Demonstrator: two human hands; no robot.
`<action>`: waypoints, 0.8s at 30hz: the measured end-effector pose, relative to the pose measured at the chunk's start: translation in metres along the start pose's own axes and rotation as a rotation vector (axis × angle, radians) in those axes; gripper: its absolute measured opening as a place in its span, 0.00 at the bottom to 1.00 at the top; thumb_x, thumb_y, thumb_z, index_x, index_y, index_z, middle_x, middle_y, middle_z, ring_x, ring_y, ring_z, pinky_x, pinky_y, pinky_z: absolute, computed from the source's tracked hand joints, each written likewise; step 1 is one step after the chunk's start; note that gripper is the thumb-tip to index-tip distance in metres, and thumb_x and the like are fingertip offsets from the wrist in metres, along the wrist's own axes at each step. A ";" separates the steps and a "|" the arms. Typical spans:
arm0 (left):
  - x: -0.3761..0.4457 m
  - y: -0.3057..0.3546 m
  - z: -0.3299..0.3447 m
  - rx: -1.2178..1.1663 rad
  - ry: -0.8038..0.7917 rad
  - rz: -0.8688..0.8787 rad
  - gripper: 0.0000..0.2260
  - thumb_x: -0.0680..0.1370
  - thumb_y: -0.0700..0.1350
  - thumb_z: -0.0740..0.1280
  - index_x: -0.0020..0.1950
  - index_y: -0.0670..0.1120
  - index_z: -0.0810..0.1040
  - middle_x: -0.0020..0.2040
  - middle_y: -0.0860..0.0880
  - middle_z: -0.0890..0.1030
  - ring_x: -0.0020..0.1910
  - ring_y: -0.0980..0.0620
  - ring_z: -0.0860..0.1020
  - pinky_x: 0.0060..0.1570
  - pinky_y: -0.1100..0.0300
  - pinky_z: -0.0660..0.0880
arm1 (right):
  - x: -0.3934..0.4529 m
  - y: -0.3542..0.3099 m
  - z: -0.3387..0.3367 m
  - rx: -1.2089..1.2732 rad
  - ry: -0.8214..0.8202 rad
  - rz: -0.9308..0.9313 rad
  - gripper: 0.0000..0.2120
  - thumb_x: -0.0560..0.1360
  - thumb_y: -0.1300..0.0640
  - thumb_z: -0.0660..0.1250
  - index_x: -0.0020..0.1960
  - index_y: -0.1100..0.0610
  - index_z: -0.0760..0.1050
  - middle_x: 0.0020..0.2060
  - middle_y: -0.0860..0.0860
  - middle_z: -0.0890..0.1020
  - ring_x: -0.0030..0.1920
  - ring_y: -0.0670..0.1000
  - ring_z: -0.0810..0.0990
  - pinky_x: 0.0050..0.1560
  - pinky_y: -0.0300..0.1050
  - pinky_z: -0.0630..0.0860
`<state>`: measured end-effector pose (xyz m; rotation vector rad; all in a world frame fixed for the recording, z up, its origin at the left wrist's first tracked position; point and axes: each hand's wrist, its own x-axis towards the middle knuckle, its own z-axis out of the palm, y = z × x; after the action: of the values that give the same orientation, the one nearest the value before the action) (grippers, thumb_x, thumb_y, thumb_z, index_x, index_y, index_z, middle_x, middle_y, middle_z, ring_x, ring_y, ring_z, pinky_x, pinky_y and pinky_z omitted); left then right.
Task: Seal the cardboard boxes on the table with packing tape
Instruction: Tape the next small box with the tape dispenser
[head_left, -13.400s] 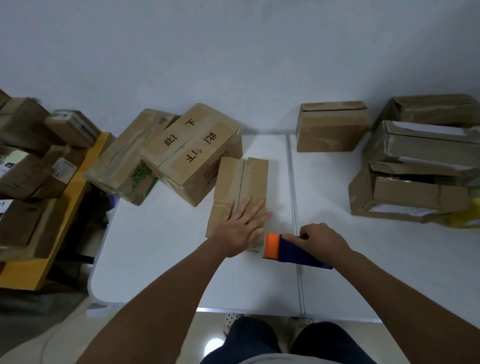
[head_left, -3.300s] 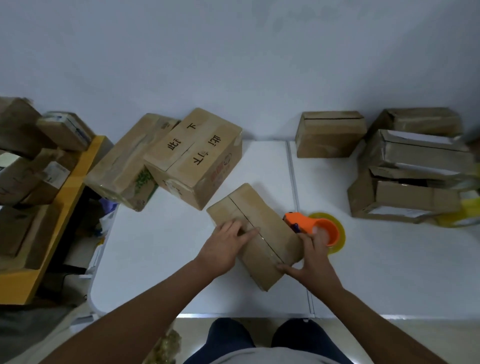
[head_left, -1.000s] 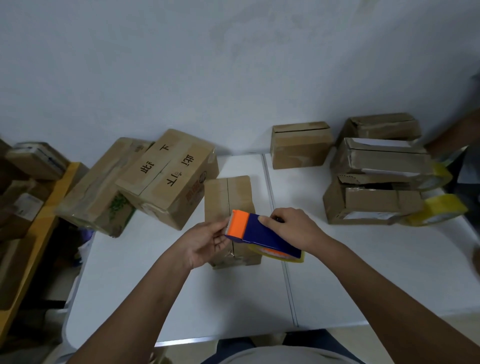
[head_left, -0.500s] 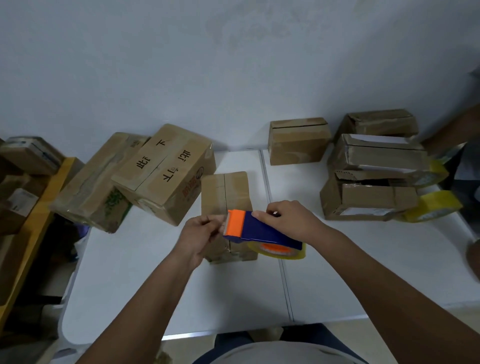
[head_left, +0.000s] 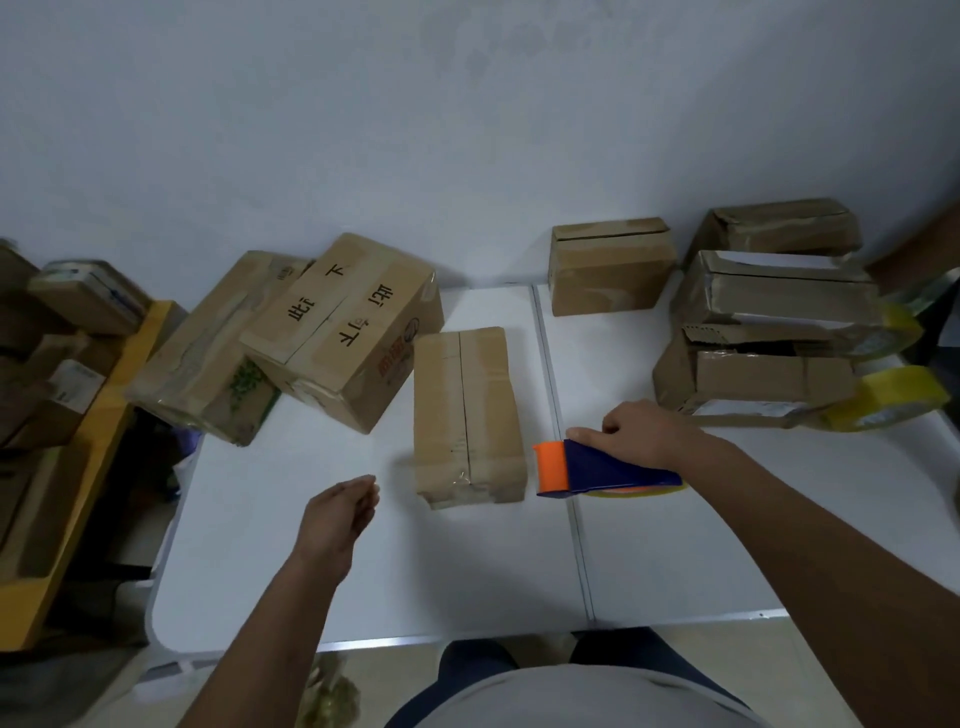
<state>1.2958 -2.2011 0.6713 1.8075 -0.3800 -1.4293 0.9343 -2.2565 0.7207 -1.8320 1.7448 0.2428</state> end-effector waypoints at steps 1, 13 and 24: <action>-0.001 -0.002 0.002 -0.003 0.012 -0.001 0.06 0.79 0.39 0.69 0.54 0.39 0.81 0.45 0.44 0.82 0.45 0.50 0.80 0.51 0.58 0.76 | 0.000 0.001 0.002 -0.014 0.023 0.011 0.35 0.73 0.27 0.53 0.38 0.57 0.78 0.34 0.53 0.79 0.36 0.50 0.78 0.36 0.42 0.71; -0.008 -0.014 0.027 0.192 0.048 0.077 0.17 0.76 0.45 0.74 0.61 0.39 0.75 0.57 0.45 0.78 0.53 0.49 0.76 0.54 0.54 0.72 | 0.002 0.013 0.014 -0.064 0.075 0.042 0.35 0.70 0.24 0.54 0.36 0.55 0.76 0.34 0.52 0.79 0.36 0.49 0.79 0.36 0.42 0.71; -0.007 -0.017 0.042 0.251 0.048 0.060 0.22 0.73 0.49 0.77 0.60 0.43 0.70 0.55 0.47 0.74 0.57 0.45 0.73 0.55 0.54 0.69 | 0.011 0.020 0.019 -0.060 0.073 0.049 0.37 0.69 0.23 0.54 0.38 0.57 0.78 0.34 0.52 0.80 0.36 0.50 0.79 0.40 0.45 0.76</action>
<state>1.2512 -2.2017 0.6619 2.0074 -0.6061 -1.3418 0.9212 -2.2548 0.6939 -1.8628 1.8531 0.2527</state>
